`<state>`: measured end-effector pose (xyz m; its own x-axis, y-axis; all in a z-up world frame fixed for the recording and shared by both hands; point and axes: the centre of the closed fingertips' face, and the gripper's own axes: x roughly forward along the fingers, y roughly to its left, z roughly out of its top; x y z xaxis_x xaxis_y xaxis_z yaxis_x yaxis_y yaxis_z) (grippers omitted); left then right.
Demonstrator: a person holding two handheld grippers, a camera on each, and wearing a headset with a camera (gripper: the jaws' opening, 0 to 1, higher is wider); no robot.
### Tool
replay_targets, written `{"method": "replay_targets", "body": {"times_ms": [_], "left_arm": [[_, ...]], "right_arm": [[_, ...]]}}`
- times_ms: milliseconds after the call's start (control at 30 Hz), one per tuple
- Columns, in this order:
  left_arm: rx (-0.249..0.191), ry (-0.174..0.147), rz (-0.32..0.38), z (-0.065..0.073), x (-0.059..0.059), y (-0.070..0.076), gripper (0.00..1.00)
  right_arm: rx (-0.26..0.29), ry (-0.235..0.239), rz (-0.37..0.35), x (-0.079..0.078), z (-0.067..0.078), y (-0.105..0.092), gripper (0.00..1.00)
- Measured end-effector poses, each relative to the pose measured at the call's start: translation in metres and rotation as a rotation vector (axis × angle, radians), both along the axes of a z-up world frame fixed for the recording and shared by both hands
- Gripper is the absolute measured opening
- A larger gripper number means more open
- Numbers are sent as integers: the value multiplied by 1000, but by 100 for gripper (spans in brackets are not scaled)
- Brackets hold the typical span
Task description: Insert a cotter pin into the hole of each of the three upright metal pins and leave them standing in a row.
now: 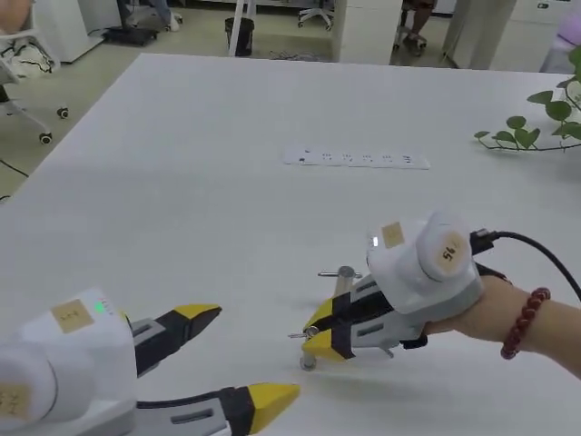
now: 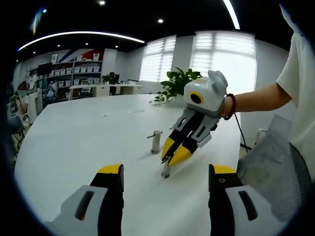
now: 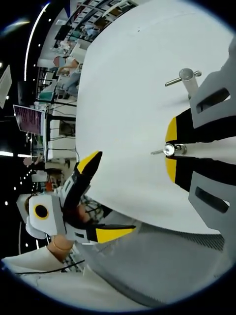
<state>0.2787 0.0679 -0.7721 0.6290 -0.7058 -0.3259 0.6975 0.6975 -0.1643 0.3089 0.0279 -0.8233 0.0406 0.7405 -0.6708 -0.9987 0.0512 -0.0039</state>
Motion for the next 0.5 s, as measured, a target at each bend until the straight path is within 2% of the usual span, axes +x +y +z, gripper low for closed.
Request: {"method": "replay_targets", "body": {"times_ms": [167,500], "left_arm": [[10,7,5,-2,-2,3,69],[10,0,24,0,-3,7,69]], "right_arm": [[1,-12,-10,3,2,2,9],[24,-36,-30,18,15,16,9]]}}
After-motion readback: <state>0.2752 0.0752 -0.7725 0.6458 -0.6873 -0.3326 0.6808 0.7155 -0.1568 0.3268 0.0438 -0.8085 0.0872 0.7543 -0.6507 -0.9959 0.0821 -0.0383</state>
